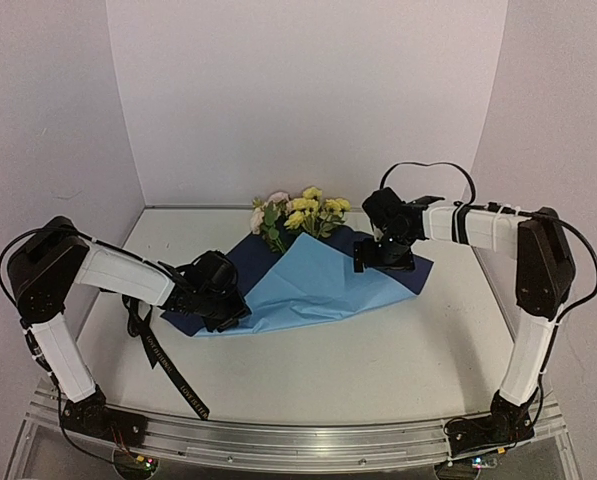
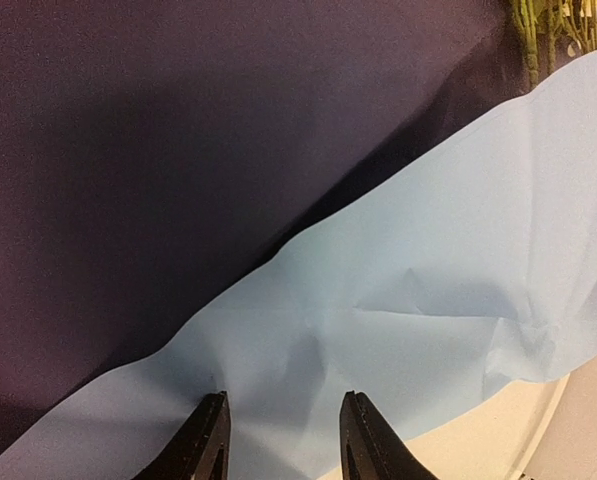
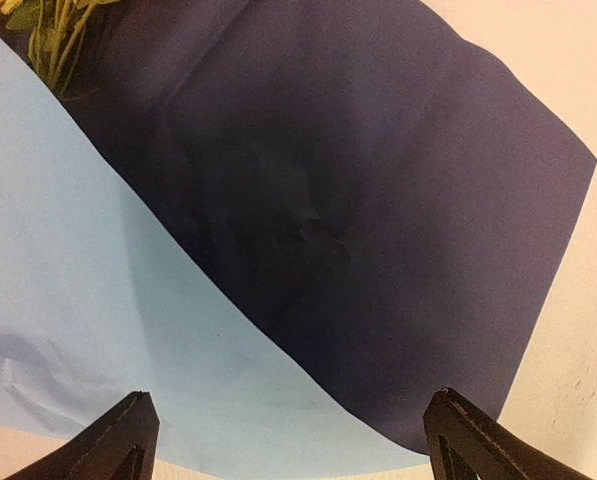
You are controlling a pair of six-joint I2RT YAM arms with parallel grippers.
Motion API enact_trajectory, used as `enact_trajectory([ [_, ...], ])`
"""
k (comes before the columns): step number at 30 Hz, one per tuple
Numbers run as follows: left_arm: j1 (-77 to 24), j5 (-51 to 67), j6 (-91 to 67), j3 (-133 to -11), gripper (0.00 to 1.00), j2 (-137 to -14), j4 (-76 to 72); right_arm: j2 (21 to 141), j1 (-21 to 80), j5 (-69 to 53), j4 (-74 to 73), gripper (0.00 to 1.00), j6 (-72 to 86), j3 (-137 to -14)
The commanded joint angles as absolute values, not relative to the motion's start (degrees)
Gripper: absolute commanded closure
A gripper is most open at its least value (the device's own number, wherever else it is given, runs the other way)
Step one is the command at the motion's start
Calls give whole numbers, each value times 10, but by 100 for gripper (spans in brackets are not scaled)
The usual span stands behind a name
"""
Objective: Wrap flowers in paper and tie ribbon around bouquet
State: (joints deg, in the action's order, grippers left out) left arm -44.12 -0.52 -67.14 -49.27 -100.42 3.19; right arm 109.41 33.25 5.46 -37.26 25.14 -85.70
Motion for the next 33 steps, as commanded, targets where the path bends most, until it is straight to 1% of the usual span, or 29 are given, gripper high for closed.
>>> enact_trajectory([
  [1,-404,-3,-592,-502,60,-1013,126,1045,343,51,-382,5,265,-829],
  [8,-356,18,-521,-549,61,-1031,167,1050,347,44,-380,4,242,-820],
  [13,-327,36,-477,-581,61,-1048,187,1033,346,-19,-346,4,217,-801],
  [19,-311,42,-440,-615,61,-1068,212,1002,328,-82,-294,7,212,-736],
  [24,-303,47,-427,-619,61,-1074,216,973,315,-128,-253,9,199,-679],
  [27,-301,48,-422,-621,61,-1077,219,976,313,-143,-249,11,194,-663],
  [33,-299,42,-411,-631,61,-1080,231,990,299,-166,-242,25,188,-663],
])
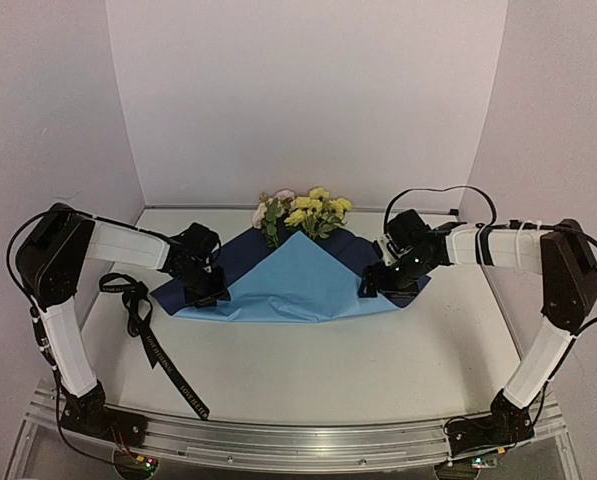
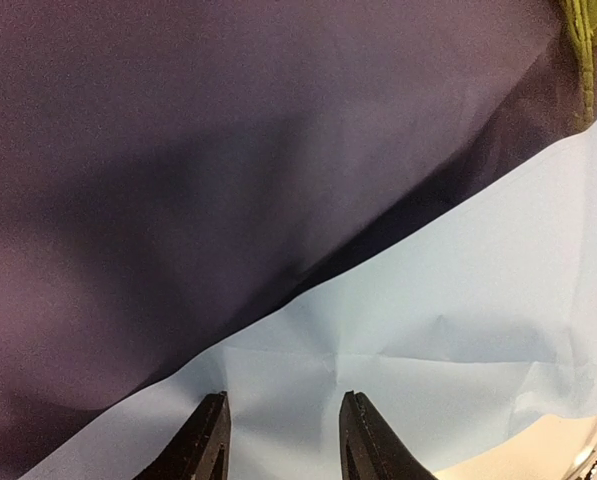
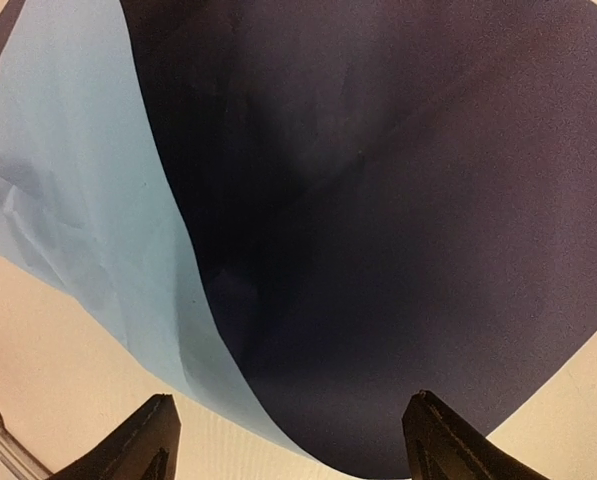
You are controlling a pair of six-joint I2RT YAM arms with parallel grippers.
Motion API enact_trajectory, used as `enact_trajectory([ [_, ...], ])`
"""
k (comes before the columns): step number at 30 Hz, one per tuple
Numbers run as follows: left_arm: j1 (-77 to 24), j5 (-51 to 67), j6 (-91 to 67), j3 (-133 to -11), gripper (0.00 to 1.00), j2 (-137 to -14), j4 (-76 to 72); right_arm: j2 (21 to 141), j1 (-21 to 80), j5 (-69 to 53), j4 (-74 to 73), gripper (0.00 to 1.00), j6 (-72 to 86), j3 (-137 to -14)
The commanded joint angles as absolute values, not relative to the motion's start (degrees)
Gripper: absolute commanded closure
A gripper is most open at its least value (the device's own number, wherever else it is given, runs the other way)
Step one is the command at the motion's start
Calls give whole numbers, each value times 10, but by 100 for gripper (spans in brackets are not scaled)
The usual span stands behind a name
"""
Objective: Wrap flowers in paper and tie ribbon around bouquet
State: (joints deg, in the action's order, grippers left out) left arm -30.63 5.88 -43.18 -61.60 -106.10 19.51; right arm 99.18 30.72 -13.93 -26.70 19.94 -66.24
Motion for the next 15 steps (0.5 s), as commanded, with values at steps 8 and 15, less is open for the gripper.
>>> enact_trajectory([
  [8,-298,33,-396,-645,61,-1084,245,1017,285,-163,-249,53,197,-684],
  [15,-297,28,-383,-651,60,-1087,254,1043,280,-137,-287,78,196,-724],
])
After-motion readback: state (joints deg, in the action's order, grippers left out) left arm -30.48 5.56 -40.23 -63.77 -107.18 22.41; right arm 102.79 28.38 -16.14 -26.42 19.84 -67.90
